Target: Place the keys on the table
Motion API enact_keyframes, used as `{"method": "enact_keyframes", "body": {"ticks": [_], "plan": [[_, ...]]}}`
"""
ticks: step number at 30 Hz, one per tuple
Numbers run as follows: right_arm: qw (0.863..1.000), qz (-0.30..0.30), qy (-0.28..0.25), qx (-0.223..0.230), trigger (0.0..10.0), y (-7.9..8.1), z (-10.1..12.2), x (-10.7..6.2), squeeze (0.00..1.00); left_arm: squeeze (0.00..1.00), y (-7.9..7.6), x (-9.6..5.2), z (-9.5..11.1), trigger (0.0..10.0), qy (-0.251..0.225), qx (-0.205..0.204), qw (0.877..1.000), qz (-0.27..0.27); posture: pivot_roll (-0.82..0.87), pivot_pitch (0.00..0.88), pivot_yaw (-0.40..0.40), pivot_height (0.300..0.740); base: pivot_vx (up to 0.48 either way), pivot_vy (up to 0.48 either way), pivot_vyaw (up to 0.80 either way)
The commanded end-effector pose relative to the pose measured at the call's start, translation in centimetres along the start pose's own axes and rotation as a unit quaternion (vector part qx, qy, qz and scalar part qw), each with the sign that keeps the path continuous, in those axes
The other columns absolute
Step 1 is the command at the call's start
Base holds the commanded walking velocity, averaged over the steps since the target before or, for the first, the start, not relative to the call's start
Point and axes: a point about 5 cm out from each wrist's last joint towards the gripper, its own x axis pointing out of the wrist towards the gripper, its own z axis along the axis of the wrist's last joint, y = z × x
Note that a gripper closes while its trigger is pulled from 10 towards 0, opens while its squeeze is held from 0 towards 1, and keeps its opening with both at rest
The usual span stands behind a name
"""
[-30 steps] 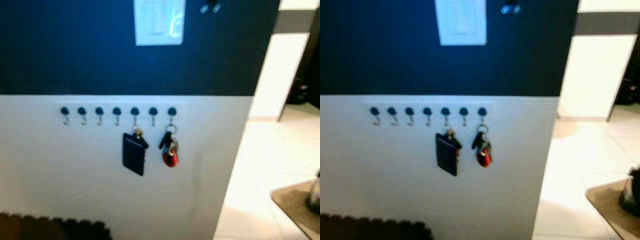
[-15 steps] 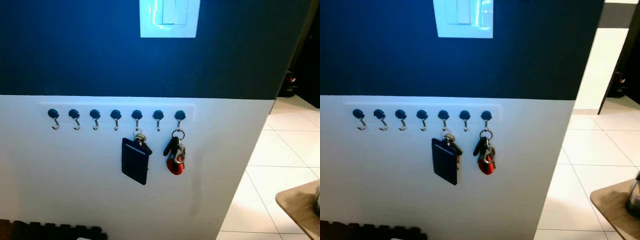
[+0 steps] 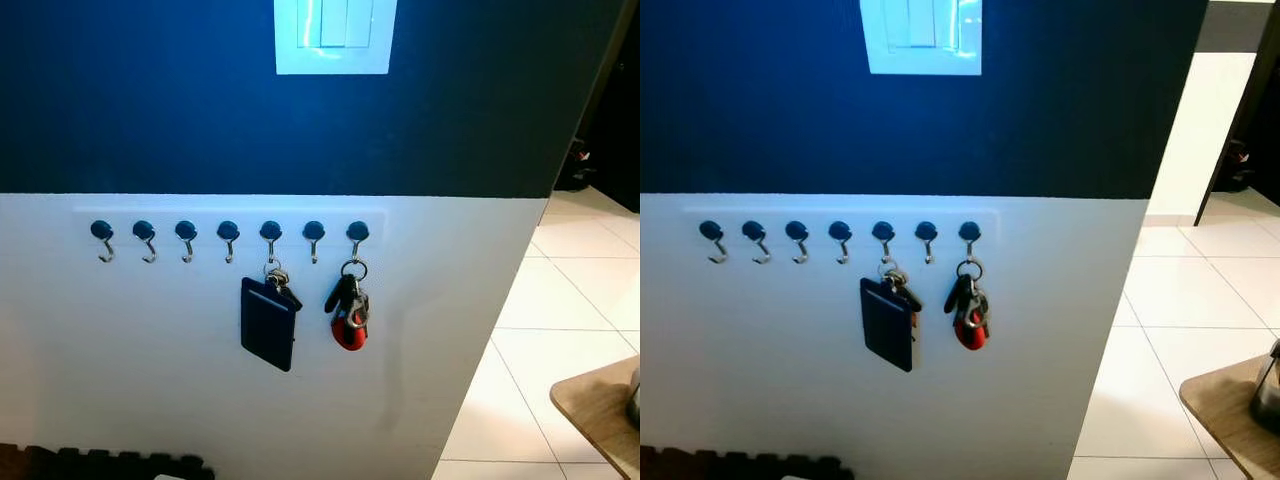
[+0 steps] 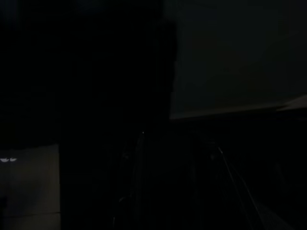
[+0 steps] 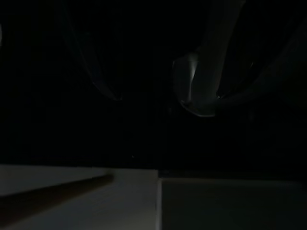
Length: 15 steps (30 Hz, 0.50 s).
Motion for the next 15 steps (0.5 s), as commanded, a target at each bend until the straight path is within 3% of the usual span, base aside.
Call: {"method": "enact_keyframes", "body": {"ticks": [1,6,12,15], "plan": [[1.0,0.008,0.01,0.004,10.0,0.79,-0.46,-0.07,0.0,0.0,0.3,-0.34,-0.71,10.0,0.016,-0.003,1.0,0.004,0.04,0.06,0.029,0.74,0.0,0.48,0.0],[1.0,0.009,0.011,0.004,10.0,0.87,-0.49,-0.07,0.0,0.0,0.31,-0.37,-0.81,10.0,0.019,-0.003,1.0,0.003,0.05,0.062,0.029,0.74,0.0,0.48,0.0],[1.0,0.009,0.014,0.005,10.0,1.03,-0.65,-0.12,0.0,0.0,0.01,-0.4,-0.61,10.0,0.007,0.011,1.0,-0.018,0.05,0.062,0.029,0.74,0.0,0.0,0.0],[1.0,0.009,0.015,0.005,10.0,1.06,-0.75,-0.15,0.0,0.0,-0.01,-0.43,-0.65,10.0,0.009,0.028,0.999,-0.024,0.05,0.068,0.031,0.74,0.0,-0.455,0.0]]}}
